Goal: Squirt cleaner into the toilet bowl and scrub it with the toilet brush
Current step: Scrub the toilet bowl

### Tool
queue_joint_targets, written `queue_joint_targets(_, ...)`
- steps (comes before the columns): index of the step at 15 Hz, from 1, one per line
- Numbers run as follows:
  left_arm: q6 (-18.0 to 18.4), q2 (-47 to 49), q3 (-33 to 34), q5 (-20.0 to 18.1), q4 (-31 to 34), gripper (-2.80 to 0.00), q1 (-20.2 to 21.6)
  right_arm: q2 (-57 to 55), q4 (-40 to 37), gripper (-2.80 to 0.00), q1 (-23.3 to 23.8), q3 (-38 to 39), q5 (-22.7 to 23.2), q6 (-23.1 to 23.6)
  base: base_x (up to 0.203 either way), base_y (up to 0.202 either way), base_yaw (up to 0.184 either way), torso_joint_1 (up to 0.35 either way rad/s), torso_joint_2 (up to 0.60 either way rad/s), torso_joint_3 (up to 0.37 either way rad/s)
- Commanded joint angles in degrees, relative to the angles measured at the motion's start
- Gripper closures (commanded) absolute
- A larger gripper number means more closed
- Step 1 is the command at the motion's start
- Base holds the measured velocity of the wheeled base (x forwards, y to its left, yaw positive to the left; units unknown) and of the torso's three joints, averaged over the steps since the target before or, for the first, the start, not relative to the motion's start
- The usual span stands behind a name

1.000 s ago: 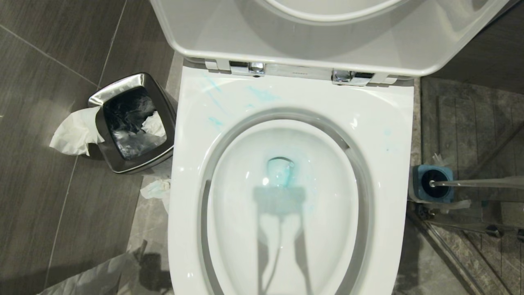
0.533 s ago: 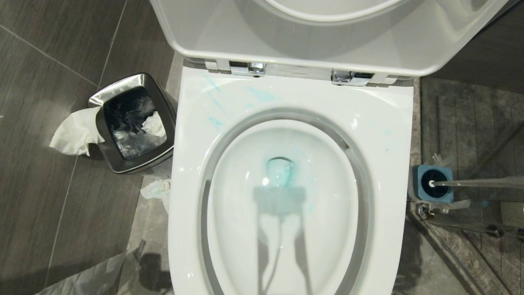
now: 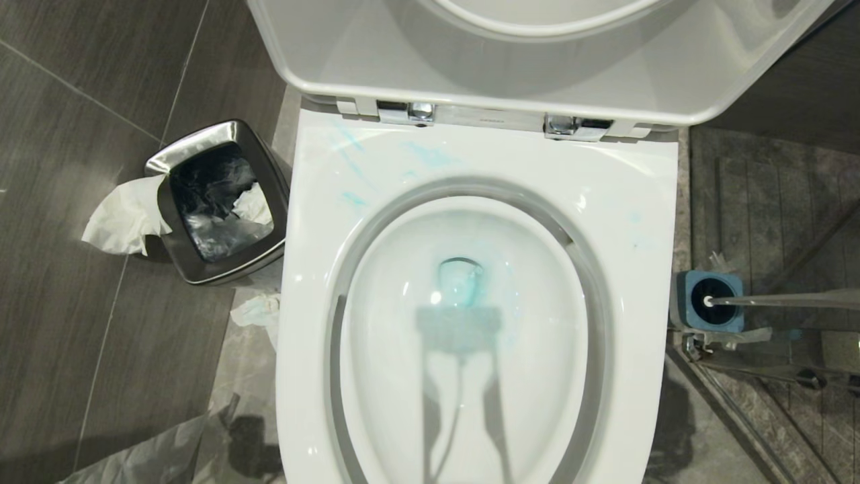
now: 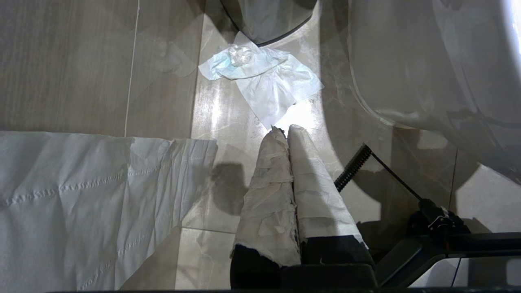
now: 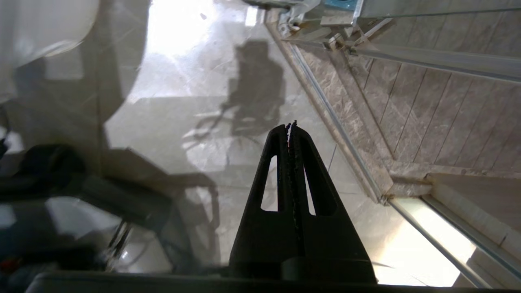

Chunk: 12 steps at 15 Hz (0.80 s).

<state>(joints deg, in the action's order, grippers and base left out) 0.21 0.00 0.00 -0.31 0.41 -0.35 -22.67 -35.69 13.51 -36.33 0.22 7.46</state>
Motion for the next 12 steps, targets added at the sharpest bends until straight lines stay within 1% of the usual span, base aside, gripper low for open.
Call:
queue_joint_targets(1, 0.0, 0.1, 0.1, 0.0, 0.0, 0.00, 0.0, -2.4, 12.3, 0.00, -0.1, 7.9, -1.7, 0.0, 0.000, 0.000, 0.000, 0.000, 0.00, 0.000)
queue_joint_targets(4, 0.0, 0.1, 0.1, 0.0, 0.0, 0.00, 0.0, -6.2, 28.3, 0.00, -1.3, 18.3, -4.9, -0.1, 0.000, 0.000, 0.000, 0.000, 0.00, 0.000)
queue_joint_targets(5, 0.0, 0.1, 0.1, 0.0, 0.0, 0.00, 0.0, -7.9, 34.7, 0.00, -1.6, 22.5, -5.3, 0.0, 0.000, 0.000, 0.000, 0.000, 0.00, 0.000)
queue_joint_targets(7, 0.0, 0.1, 0.1, 0.0, 0.0, 0.00, 0.0, -12.4, 51.3, 0.00, -2.0, 31.9, -5.6, 0.7, 0.000, 0.000, 0.000, 0.000, 0.00, 0.000)
queue_joint_targets(8, 0.0, 0.1, 0.1, 0.0, 0.0, 0.00, 0.0, -16.2, 57.4, 0.00, -2.2, 35.1, -5.5, 1.3, 0.000, 0.000, 0.000, 0.000, 0.00, 0.000)
queue_joint_targets(10, 0.0, 0.1, 0.1, 0.0, 0.0, 0.00, 0.0, -22.6, 61.7, 0.00, -3.0, 36.1, -5.7, 1.6, 0.000, 0.000, 0.000, 0.000, 0.00, 0.000)
queue_joint_targets(12, 0.0, 0.1, 0.1, 0.0, 0.0, 0.00, 0.0, -30.0, 67.5, 0.00, -5.4, 36.2, -5.8, 0.7, 0.000, 0.000, 0.000, 0.000, 0.00, 0.000)
